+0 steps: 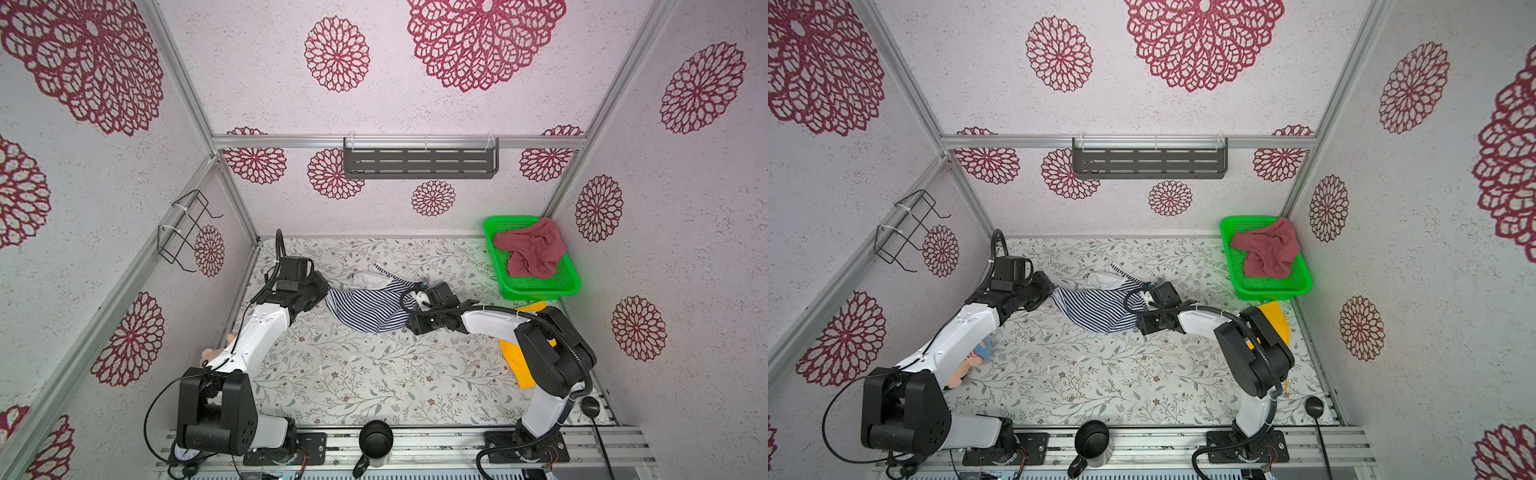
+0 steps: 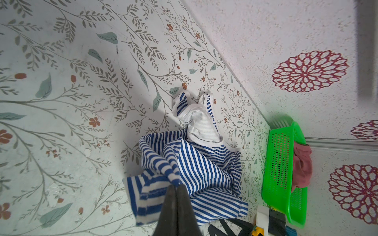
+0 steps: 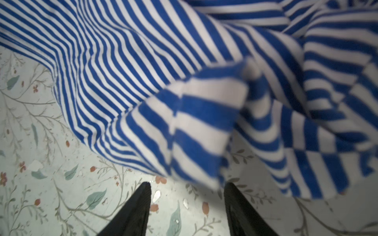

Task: Fold and stack tank tops
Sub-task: Smooth out the tank top at the center of the table.

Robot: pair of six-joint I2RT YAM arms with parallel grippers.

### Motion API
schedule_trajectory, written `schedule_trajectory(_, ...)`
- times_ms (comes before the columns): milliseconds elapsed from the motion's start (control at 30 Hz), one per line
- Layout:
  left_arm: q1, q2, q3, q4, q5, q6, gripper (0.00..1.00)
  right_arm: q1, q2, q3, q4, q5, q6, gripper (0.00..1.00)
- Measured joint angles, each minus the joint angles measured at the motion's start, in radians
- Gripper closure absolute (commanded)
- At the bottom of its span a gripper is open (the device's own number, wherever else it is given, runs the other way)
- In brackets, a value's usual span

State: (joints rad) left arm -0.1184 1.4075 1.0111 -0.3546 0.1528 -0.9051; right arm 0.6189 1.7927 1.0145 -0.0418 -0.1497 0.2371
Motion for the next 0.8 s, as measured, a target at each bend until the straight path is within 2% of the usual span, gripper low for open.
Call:
schedule_trajectory(267, 0.001, 0.000, 0.000, 0.000, 0.000, 0.005, 1.00, 0.007, 0.055, 0.006, 0.052, 0.058, 0.016, 0.51)
schedule_trajectory(367, 0.001, 0.000, 0.000, 0.000, 0.000, 0.008, 1.00, 0.009, 0.055, 0.008, 0.053, 0.059, 0.026, 0.58)
schedule_trajectory(433, 0.001, 0.000, 0.000, 0.000, 0.000, 0.008, 1.00, 0.010, 0.055, 0.008, 0.053, 0.058, 0.030, 0.68)
schedule_trajectory(500, 0.001, 0.000, 0.000, 0.002, 0.000, 0.008, 1.00, 0.010, 0.055, 0.008, 0.053, 0.058, 0.041, 0.86)
schedule_trajectory(567, 0.001, 0.001, 0.000, 0.002, 0.000, 0.012, 1.00, 0.010, 0.055, 0.008, 0.050, 0.056, 0.046, 0.99)
schedule_trajectory(700, 0.001, 0.002, 0.020, -0.018, -0.005, 0.035, 1.00, 0.010, 0.037, 0.020, -0.013, 0.060, 0.046, 1.00)
schedule_trajectory(800, 0.001, 0.001, 0.091, -0.061, -0.016, 0.074, 1.00, 0.010, -0.017, 0.064, -0.118, 0.066, 0.043, 1.00)
